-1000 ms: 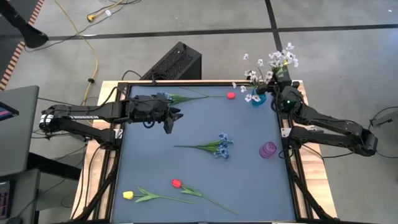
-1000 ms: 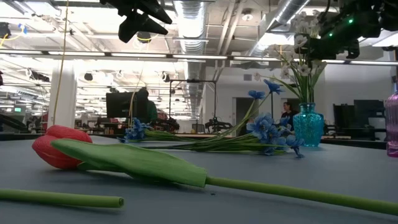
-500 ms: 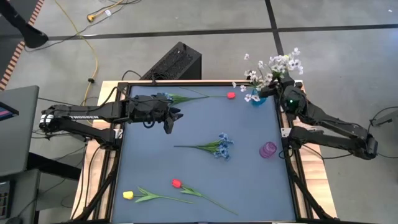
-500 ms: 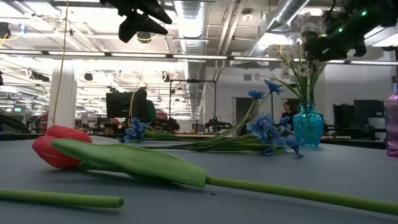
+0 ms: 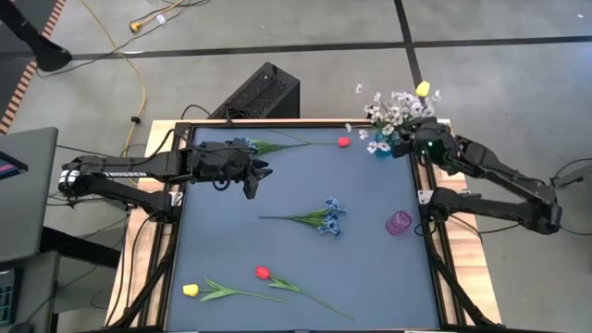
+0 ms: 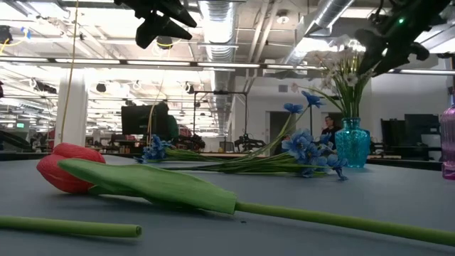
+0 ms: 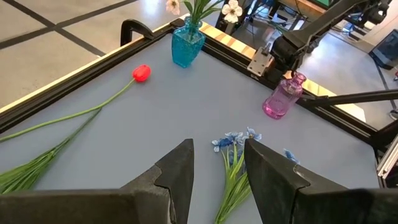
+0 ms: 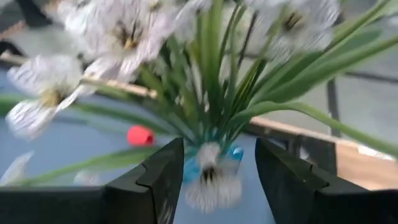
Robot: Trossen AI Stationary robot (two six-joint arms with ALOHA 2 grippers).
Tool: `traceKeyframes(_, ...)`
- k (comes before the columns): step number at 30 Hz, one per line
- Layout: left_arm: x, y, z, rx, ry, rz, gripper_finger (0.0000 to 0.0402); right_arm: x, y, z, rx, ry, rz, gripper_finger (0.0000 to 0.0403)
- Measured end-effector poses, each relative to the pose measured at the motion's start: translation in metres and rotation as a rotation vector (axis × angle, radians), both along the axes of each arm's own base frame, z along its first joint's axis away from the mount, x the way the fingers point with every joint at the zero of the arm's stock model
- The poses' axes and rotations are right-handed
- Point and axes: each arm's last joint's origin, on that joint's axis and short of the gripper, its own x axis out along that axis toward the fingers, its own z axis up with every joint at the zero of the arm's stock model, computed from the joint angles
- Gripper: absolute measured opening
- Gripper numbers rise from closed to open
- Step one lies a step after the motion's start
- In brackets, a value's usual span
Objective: Sort flowers into vase by color
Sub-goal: Put the yellow flower into the blue vase
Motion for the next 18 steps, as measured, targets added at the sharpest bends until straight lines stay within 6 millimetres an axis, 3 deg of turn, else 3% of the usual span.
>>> traceKeyframes(10, 0.000, -0.001, 0.000, -0.020, -0.004, -0.022, 0.0130, -0.014, 0.016, 0.031, 0.224, -0.073, 0.148, 0.0223)
traceKeyframes(18, 0.000, -0.001, 0.000, -0.007, 0.000, -0.028, 0.0130, -0.022, 0.028, 0.075, 0.296, -0.298, 0.285, 0.0223)
